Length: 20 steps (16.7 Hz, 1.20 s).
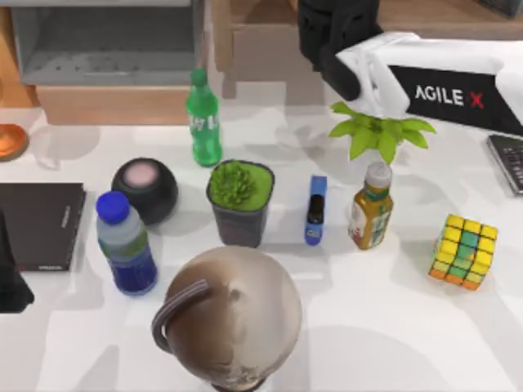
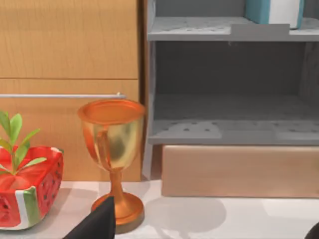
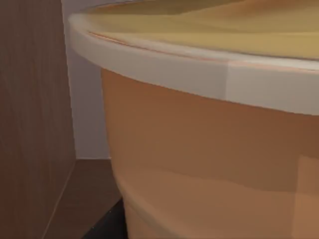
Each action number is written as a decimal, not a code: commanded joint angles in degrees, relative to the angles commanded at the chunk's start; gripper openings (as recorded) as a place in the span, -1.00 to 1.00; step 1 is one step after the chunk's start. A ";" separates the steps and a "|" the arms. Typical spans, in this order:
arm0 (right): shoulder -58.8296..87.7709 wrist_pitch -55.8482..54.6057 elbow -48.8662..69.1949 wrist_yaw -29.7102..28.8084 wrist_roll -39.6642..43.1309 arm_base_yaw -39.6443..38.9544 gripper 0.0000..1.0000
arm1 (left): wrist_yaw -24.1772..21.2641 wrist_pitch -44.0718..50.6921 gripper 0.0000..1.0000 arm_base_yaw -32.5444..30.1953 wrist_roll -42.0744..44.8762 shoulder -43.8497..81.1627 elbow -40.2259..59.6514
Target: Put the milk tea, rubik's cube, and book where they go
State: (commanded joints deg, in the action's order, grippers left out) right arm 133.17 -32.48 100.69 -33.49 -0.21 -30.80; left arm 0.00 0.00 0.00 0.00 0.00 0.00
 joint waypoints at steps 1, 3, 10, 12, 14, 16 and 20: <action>-0.77 -0.46 -1.23 -0.42 -0.07 0.05 -1.00 | 0.00 0.00 1.00 0.00 0.00 0.00 0.00; -3.03 -1.75 -4.79 -1.48 -0.22 -0.33 -1.00 | 0.00 0.00 1.00 0.00 0.00 0.00 0.00; -12.69 -6.24 -19.01 -4.70 -0.14 -4.98 -1.00 | 0.00 0.00 1.00 0.00 0.00 0.00 0.00; -13.93 -6.66 -20.75 -5.02 -0.11 -5.62 -1.00 | 0.00 0.00 1.00 0.00 0.00 0.00 0.00; -14.01 -6.69 -20.87 -5.04 -0.11 -5.67 -1.00 | 0.00 0.00 1.00 0.00 0.00 0.00 0.00; -13.70 -6.56 -20.66 -4.91 -0.22 -5.36 -1.00 | 0.00 0.00 1.00 0.00 0.00 0.00 0.00; -15.33 -10.26 -23.75 -1.92 -1.89 -4.66 -1.00 | 0.00 0.00 1.00 0.00 0.00 0.00 0.00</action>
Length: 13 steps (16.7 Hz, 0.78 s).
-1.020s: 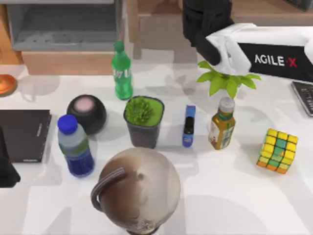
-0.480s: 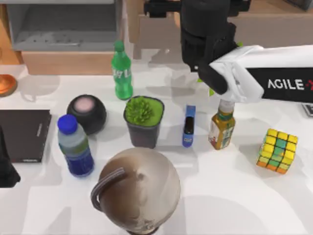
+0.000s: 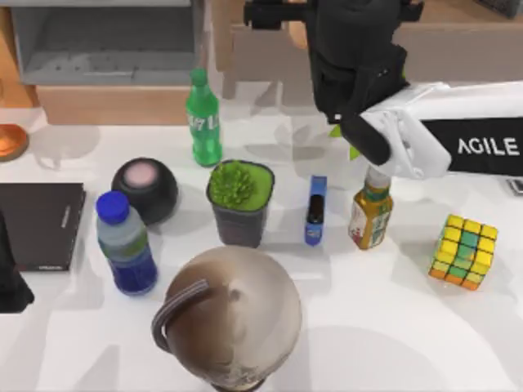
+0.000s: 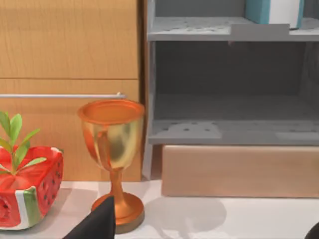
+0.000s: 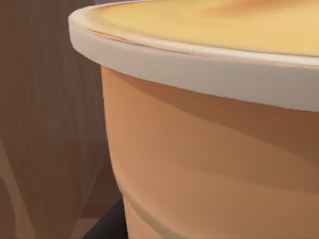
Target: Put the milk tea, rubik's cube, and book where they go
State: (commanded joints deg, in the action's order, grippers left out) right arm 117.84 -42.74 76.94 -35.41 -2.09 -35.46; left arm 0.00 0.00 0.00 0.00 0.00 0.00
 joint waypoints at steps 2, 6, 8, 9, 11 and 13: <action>-1.78 -5.23 -4.55 4.25 -1.81 1.88 -1.00 | 0.00 0.00 1.00 0.00 0.00 0.00 0.00; -5.82 -19.62 -17.48 17.18 -5.05 11.12 -1.00 | 0.00 0.00 1.00 0.00 0.00 0.00 0.00; -7.69 -27.05 -24.30 25.22 -5.83 18.60 -1.00 | 0.00 0.00 1.00 0.00 0.00 0.00 0.00; -8.40 -30.37 -27.47 29.42 -5.96 22.96 -1.00 | 0.00 0.00 1.00 0.00 0.00 0.00 0.00; -9.00 -35.75 -32.90 37.85 -5.70 32.51 -1.00 | 0.00 0.00 1.00 0.00 0.00 0.00 0.00; -8.11 -39.14 -36.64 45.84 -4.77 42.69 -1.00 | 0.00 0.00 1.00 0.00 0.00 0.00 0.00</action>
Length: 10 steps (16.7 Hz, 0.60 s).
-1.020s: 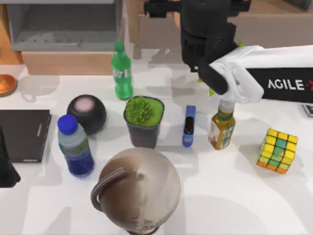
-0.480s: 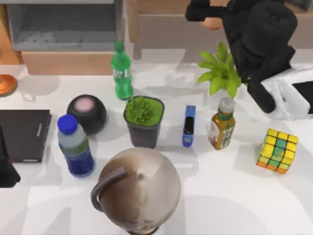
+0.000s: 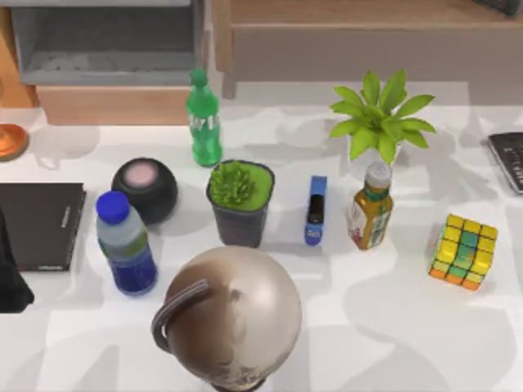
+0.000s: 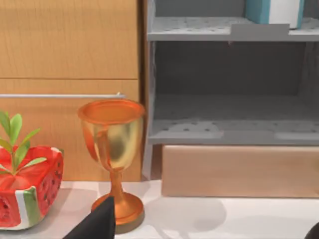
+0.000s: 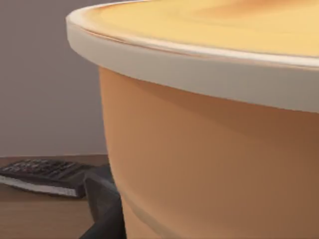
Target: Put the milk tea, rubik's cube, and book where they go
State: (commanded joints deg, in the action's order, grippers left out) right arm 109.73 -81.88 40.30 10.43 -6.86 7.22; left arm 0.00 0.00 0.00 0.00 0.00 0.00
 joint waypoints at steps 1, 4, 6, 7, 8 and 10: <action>0.85 -0.92 -1.26 3.74 0.67 4.99 -1.00 | 0.00 0.00 1.00 0.00 0.00 0.00 0.00; 3.88 -1.05 -3.26 13.42 3.10 17.47 -1.00 | 0.00 0.00 1.00 0.00 0.00 0.00 0.00; 5.54 0.25 -3.36 18.08 4.67 22.89 -1.00 | 0.00 0.00 1.00 0.00 0.00 0.00 0.00; 6.11 1.00 -3.16 19.71 5.31 24.71 -1.00 | 0.00 0.00 1.00 0.00 0.00 0.00 0.00; 6.50 1.61 -2.91 20.81 5.79 25.92 -1.00 | 0.00 0.00 1.00 0.00 0.00 0.00 0.00; 6.70 2.00 -2.71 21.40 6.07 26.56 -1.00 | 0.00 0.00 1.00 0.00 0.00 0.00 0.00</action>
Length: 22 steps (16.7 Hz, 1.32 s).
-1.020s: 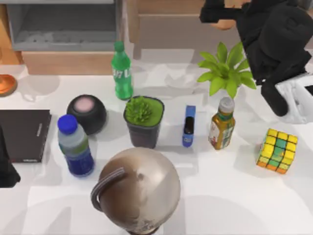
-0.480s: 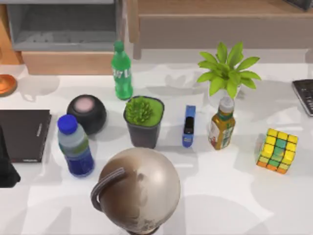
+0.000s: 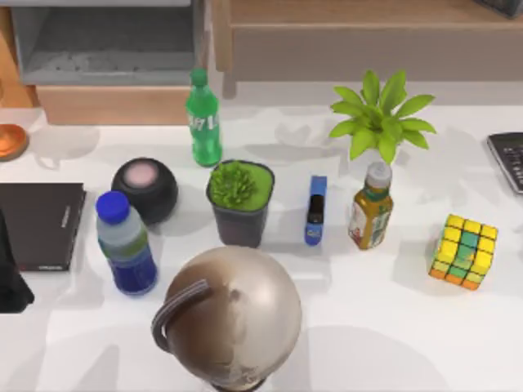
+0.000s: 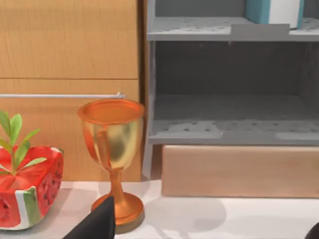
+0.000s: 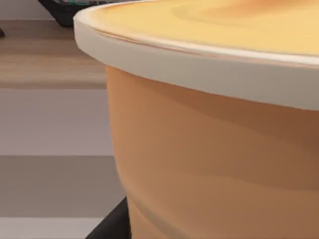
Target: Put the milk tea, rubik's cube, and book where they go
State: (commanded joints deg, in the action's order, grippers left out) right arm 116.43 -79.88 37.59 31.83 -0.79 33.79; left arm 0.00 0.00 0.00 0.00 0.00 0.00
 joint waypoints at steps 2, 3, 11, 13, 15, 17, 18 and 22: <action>0.00 0.00 0.00 0.00 0.00 0.00 -1.00 | 0.00 0.00 1.00 0.00 0.00 0.00 0.00; -0.17 -0.05 -0.09 -0.14 -0.15 -0.19 -1.00 | 0.00 0.00 1.00 0.00 0.00 0.00 0.00; 6.63 -6.51 0.31 -0.08 0.06 0.02 -1.00 | 0.00 0.00 1.00 0.00 0.00 0.00 0.00; 7.73 -7.43 0.28 -0.08 0.08 0.03 -1.00 | 0.00 0.00 1.00 0.00 0.00 0.00 0.00; 7.76 -7.44 0.27 -0.08 0.08 0.03 -1.00 | 0.00 0.00 1.00 0.00 0.00 0.00 0.00; 7.76 -7.44 0.27 -0.08 0.08 0.03 -0.85 | 0.00 0.00 1.00 0.00 0.00 0.00 0.00; 7.76 -7.44 0.27 -0.08 0.08 0.03 -0.70 | 0.00 0.00 1.00 0.00 0.00 0.00 0.00; 7.76 -7.44 0.27 -0.08 0.08 0.03 -0.10 | 0.00 0.00 1.00 0.00 0.00 0.00 0.00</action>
State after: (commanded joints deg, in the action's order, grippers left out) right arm 124.19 -87.32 37.86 31.75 -0.71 33.81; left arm 0.00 0.00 0.00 0.00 0.00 0.00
